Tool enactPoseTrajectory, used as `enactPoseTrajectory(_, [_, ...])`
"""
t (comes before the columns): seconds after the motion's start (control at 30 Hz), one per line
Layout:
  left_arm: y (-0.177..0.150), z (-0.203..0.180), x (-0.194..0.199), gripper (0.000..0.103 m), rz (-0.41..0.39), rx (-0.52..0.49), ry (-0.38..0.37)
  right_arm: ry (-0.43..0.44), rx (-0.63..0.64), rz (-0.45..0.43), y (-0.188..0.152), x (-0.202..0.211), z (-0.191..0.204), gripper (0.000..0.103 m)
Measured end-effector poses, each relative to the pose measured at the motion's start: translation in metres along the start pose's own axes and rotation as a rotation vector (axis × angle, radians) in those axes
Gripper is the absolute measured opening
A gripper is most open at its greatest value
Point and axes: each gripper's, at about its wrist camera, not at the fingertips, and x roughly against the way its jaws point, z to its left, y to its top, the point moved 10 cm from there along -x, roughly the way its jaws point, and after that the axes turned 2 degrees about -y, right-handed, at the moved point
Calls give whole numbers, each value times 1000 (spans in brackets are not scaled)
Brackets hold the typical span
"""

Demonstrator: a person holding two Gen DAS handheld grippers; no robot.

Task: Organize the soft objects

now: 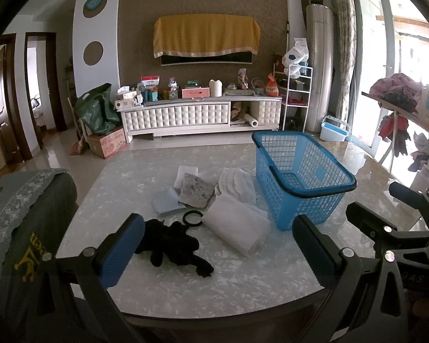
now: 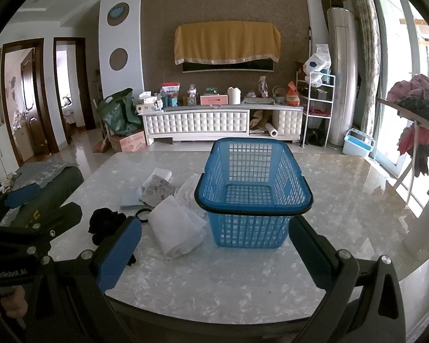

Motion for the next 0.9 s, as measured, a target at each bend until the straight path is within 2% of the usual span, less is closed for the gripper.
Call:
enactPoseTrajectory(0.57, [6,0,5,103,-27,-16,-28,9,16,-4,4,2,2,103])
enactPoseTrajectory(0.73, [23,20,6,103,-37,-1,-9,19,33,-5,17,0,-1,103])
enactPoseTrajectory(0.8, [29,30,4,103,-35,3,-12,49,38,5,19,-4,3,103])
enactPoseTrajectory(0.9, [33,51,-4,103,-13,13,35,68,52,24,21,-12,7,103])
